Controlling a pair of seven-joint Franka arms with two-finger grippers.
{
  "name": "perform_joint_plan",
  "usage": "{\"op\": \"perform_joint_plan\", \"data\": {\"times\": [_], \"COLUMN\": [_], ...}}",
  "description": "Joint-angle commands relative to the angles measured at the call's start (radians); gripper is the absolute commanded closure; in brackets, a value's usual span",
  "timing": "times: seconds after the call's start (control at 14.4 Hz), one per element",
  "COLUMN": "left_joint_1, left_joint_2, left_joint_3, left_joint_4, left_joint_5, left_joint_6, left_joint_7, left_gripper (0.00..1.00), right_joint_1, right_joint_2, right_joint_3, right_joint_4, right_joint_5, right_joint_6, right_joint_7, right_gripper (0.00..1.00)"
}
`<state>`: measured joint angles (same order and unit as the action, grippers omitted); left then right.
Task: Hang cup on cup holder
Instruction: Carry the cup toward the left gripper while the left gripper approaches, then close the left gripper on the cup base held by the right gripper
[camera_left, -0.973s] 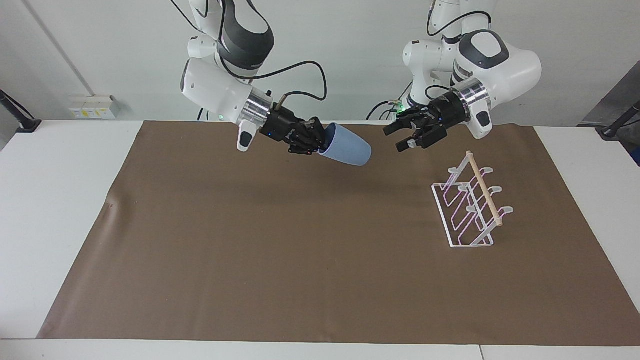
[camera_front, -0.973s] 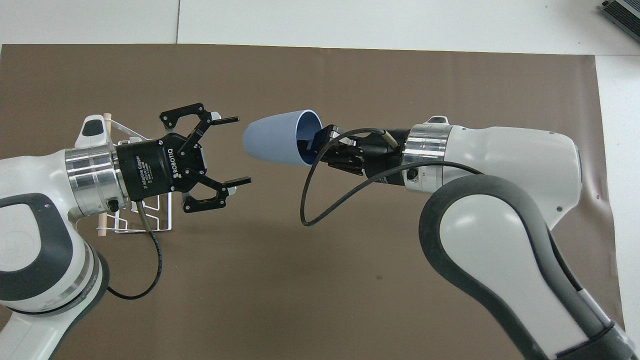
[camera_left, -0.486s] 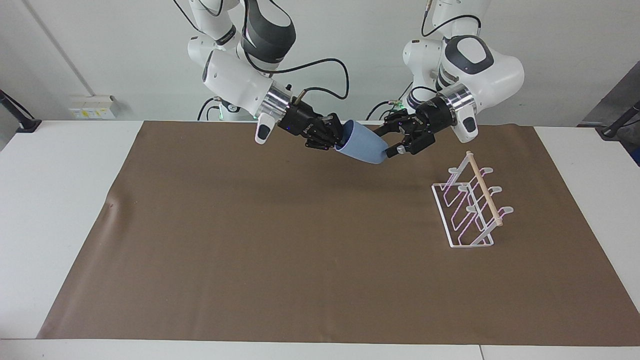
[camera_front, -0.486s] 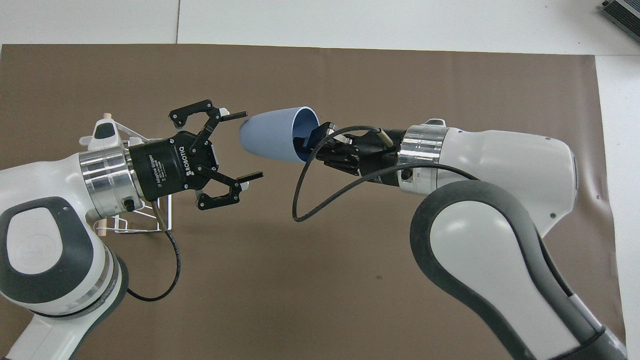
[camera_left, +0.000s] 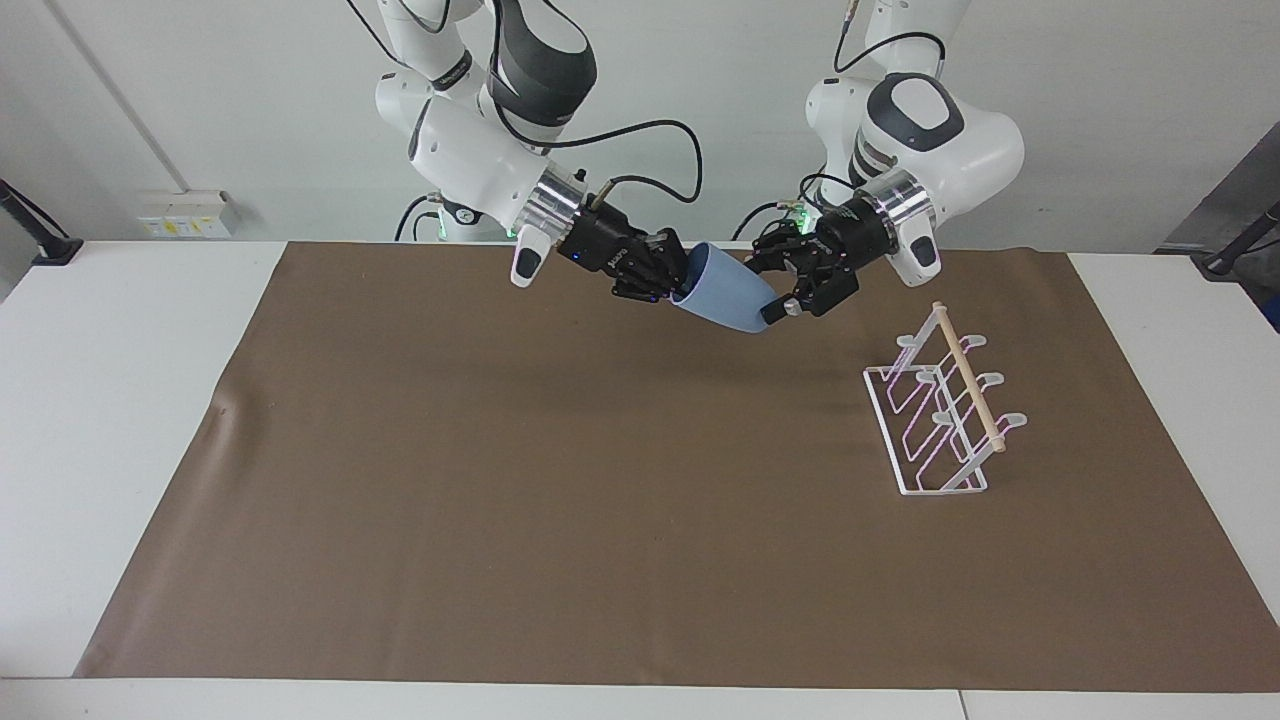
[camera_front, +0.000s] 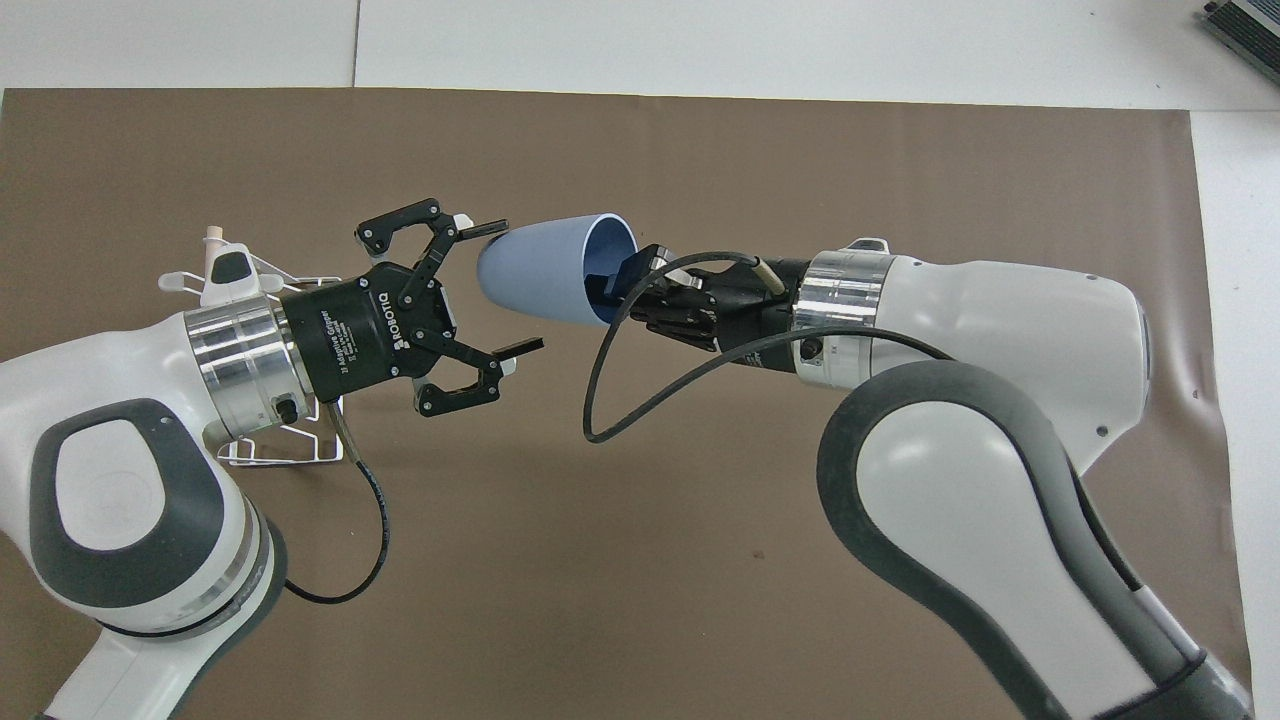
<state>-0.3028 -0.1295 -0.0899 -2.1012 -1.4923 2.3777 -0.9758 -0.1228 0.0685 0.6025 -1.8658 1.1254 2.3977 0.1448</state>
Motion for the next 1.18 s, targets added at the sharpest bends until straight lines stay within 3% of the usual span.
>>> {"op": "perform_joint_plan", "data": {"times": [0.0,0.63,0.76,1.11], "left_joint_1": [-0.036,-0.039,-0.038,-0.038], "left_joint_2": [0.014,0.028,0.030,0.028], "left_joint_3": [0.010,0.010,0.010,0.012], "left_joint_4": [0.012,0.044,0.044,0.038], "left_joint_5": [-0.022,-0.020,-0.020,-0.011], "left_joint_6": [0.037,0.037,0.040,0.041], "left_joint_7": [-0.003,-0.003,-0.003,0.002], "left_gripper": [0.00,0.00,0.05,0.06], "right_joint_1": [-0.003,-0.005,-0.005,-0.005], "right_joint_2": [0.007,0.007,0.007,0.007], "right_joint_3": [0.011,0.011,0.011,0.011], "right_joint_4": [0.007,0.008,0.008,0.008], "right_joint_5": [0.011,0.011,0.013,0.013], "right_joint_6": [0.020,0.020,0.020,0.020], "right_joint_7": [0.016,0.016,0.016,0.016], "right_gripper": [1.00,1.00,1.00,1.00]}}
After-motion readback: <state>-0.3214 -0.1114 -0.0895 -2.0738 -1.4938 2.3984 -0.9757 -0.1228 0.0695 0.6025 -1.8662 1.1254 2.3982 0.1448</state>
